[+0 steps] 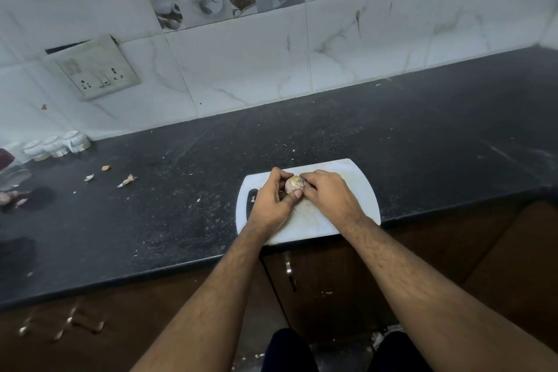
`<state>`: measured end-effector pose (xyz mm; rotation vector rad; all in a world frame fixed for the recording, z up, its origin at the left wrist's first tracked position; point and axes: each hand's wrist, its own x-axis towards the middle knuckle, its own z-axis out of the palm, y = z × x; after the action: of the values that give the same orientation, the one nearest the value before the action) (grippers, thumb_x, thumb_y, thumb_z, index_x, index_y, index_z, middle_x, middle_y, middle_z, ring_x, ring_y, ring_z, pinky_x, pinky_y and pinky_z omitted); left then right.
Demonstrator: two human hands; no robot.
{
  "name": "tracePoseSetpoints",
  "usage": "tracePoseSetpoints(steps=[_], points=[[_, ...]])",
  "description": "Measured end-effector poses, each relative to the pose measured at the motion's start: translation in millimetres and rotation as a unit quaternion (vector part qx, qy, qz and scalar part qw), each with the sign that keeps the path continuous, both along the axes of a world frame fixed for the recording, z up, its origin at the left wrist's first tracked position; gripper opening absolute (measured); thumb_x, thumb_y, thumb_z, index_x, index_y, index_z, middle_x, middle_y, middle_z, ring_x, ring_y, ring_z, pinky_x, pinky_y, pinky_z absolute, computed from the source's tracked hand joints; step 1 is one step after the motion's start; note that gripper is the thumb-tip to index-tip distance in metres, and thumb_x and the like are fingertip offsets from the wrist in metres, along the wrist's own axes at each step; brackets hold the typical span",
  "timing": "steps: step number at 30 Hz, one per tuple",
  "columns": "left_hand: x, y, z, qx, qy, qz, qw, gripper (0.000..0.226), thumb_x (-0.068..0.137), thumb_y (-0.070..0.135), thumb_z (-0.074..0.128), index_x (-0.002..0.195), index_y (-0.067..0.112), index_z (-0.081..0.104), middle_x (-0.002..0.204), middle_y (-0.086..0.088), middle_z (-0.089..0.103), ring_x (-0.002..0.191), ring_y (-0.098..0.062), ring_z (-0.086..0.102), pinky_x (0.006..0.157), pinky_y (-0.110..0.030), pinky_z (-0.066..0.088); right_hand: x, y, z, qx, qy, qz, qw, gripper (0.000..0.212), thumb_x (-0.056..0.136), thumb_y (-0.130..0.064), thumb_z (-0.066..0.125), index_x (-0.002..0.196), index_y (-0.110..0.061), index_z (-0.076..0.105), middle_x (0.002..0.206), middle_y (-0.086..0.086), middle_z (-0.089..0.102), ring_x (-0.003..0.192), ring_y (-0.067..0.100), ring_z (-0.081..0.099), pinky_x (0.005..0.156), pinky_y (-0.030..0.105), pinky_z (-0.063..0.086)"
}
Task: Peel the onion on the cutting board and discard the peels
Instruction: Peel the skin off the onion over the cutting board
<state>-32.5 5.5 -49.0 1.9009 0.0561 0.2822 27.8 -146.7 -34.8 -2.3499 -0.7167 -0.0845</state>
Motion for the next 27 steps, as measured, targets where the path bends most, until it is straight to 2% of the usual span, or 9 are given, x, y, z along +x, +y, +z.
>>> tracePoseSetpoints(steps=[3, 6, 11, 15, 20, 22, 25, 27], points=[[1, 1, -1, 0.003, -0.001, -0.011, 1.000, 0.023, 0.095, 0.010, 0.072, 0.111, 0.013, 0.055, 0.108, -0.006, 0.071, 0.096, -0.005, 0.066, 0.090, -0.021, 0.053, 2, 0, -1, -0.006, 0.003, -0.004, 1.000, 0.018, 0.098, -0.025, 0.056, 0.098, -0.015, 0.072, 0.085, 0.000, 0.063, 0.081, 0.019, 0.062, 0.070, 0.037, 0.051], [1, 2, -1, 0.005, 0.003, -0.021, 1.000, 0.024, 0.094, 0.012, 0.074, 0.111, 0.016, 0.056, 0.111, -0.004, 0.072, 0.104, -0.011, 0.069, 0.096, -0.026, 0.054, 5, -1, -4, 0.018, 0.013, -0.021, 1.000, 0.017, 0.099, -0.023, 0.058, 0.096, -0.016, 0.073, 0.082, -0.002, 0.066, 0.078, 0.015, 0.062, 0.060, 0.022, 0.040], [-1, 1, 1, -0.035, 0.007, -0.035, 0.999, 0.026, 0.094, 0.008, 0.074, 0.114, 0.011, 0.057, 0.113, -0.008, 0.071, 0.107, -0.010, 0.067, 0.098, -0.025, 0.052, 9, -5, -5, 0.101, 0.059, -0.047, 0.992, 0.021, 0.098, -0.019, 0.057, 0.108, -0.017, 0.076, 0.090, -0.008, 0.074, 0.077, -0.001, 0.062, 0.064, 0.011, 0.040], [-1, 3, 3, -0.044, 0.012, -0.050, 0.998, 0.033, 0.095, 0.002, 0.071, 0.124, 0.002, 0.054, 0.123, -0.016, 0.067, 0.111, -0.012, 0.066, 0.100, -0.024, 0.051, 7, -4, -4, 0.109, 0.053, -0.070, 0.990, 0.022, 0.099, -0.016, 0.056, 0.112, -0.015, 0.074, 0.091, -0.009, 0.070, 0.075, 0.000, 0.059, 0.062, 0.008, 0.037], [1, 6, -1, -0.086, 0.036, -0.034, 0.995, 0.034, 0.098, 0.016, 0.069, 0.129, 0.012, 0.055, 0.126, -0.008, 0.070, 0.122, -0.018, 0.065, 0.109, -0.030, 0.049, 11, -5, -8, 0.126, 0.030, -0.124, 0.984, 0.027, 0.100, -0.008, 0.051, 0.116, -0.010, 0.073, 0.107, 0.001, 0.075, 0.089, 0.008, 0.063, 0.071, 0.013, 0.041], [-1, 5, 0, -0.099, 0.048, -0.019, 0.994, 0.032, 0.101, 0.019, 0.064, 0.131, 0.014, 0.055, 0.122, 0.000, 0.073, 0.120, -0.012, 0.067, 0.110, -0.029, 0.048, 13, -6, -10, 0.135, 0.020, -0.132, 0.982, 0.029, 0.100, -0.006, 0.051, 0.119, -0.009, 0.073, 0.113, 0.003, 0.075, 0.097, 0.011, 0.065, 0.081, 0.014, 0.041], [-2, 1, 3, -0.042, 0.042, 0.000, 0.998, 0.032, 0.104, 0.022, 0.060, 0.135, 0.016, 0.056, 0.118, 0.008, 0.073, 0.111, 0.000, 0.067, 0.103, -0.021, 0.048, 11, -4, -9, 0.120, 0.004, -0.080, 0.990, 0.029, 0.101, -0.010, 0.054, 0.121, -0.011, 0.074, 0.120, 0.001, 0.069, 0.108, 0.014, 0.064, 0.091, 0.018, 0.043], [0, 2, 1, -0.006, 0.036, 0.010, 0.999, 0.034, 0.104, 0.027, 0.060, 0.137, 0.021, 0.057, 0.126, 0.005, 0.069, 0.118, -0.006, 0.064, 0.108, -0.026, 0.047, 11, -3, -8, 0.129, 0.002, -0.049, 0.990, 0.027, 0.101, -0.017, 0.055, 0.120, -0.014, 0.074, 0.120, -0.001, 0.066, 0.110, 0.013, 0.061, 0.094, 0.021, 0.045]])
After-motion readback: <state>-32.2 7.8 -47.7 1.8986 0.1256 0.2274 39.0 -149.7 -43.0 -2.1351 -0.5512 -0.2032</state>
